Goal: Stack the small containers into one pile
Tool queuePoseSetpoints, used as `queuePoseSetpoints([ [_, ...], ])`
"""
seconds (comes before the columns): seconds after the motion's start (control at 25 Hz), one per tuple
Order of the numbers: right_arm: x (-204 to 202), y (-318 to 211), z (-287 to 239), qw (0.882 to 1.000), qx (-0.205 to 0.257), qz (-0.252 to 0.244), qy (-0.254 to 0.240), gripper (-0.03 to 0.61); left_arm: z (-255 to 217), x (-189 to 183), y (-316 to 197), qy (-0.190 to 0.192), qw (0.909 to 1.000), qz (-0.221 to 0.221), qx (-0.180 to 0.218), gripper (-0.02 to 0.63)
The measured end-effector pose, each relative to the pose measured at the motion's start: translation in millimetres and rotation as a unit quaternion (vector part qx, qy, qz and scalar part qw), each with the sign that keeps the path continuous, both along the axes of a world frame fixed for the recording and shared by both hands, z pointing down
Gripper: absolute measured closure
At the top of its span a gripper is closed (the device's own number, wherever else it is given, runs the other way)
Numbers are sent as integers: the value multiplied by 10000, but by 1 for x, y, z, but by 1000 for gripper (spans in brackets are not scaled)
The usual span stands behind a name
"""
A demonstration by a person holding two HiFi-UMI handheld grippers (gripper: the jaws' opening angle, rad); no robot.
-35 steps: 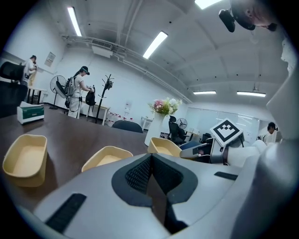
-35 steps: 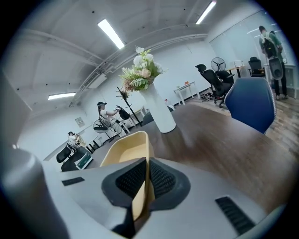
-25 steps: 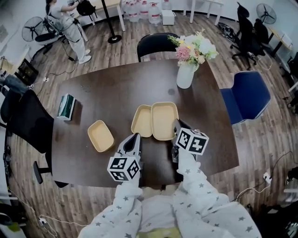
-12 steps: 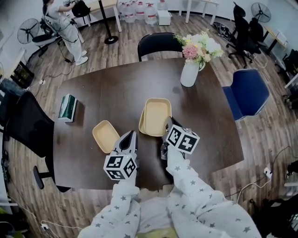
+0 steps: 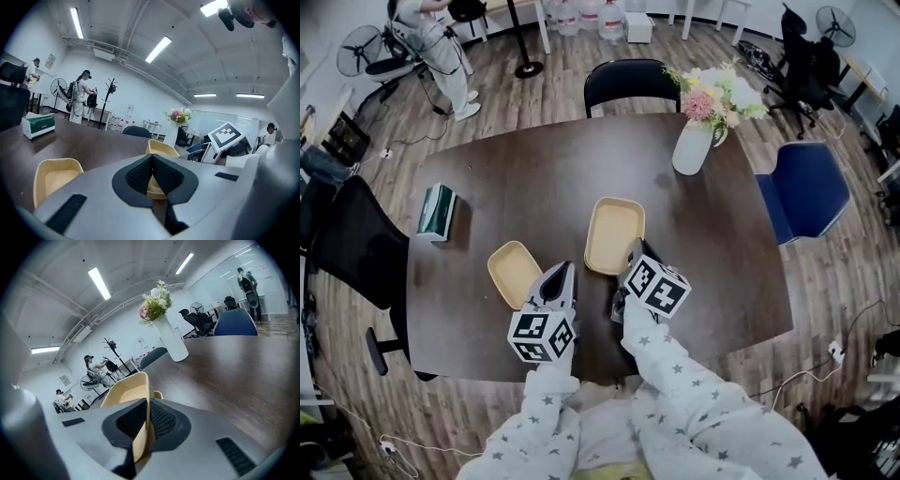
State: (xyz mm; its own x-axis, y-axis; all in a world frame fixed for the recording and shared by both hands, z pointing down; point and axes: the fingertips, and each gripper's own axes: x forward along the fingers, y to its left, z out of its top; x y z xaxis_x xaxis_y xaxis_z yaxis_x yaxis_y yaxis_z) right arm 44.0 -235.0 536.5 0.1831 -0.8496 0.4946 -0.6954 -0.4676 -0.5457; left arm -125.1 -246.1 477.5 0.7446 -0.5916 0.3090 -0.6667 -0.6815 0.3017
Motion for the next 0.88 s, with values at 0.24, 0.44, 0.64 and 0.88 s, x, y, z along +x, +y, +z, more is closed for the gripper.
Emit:
queuePoseSetpoints([
  [0.24,-11,-6,11,9994,-49,303,-164,543,8,-10,-6,-68,9999,-48,-127,588],
  [0.44,-10,-5,20,9989,-192,404,-171,543,15,-11,-8,-92,9997,-54,-207,589],
  [0.64,-9,-3,30,9982,-282,458,-278,543,17,-8,-8,-112,9997,-33,-235,588],
  [0.88,-14,-4,38,9985,-339,332,-284,541,19,-6,-6,-146,9996,-34,-249,589],
])
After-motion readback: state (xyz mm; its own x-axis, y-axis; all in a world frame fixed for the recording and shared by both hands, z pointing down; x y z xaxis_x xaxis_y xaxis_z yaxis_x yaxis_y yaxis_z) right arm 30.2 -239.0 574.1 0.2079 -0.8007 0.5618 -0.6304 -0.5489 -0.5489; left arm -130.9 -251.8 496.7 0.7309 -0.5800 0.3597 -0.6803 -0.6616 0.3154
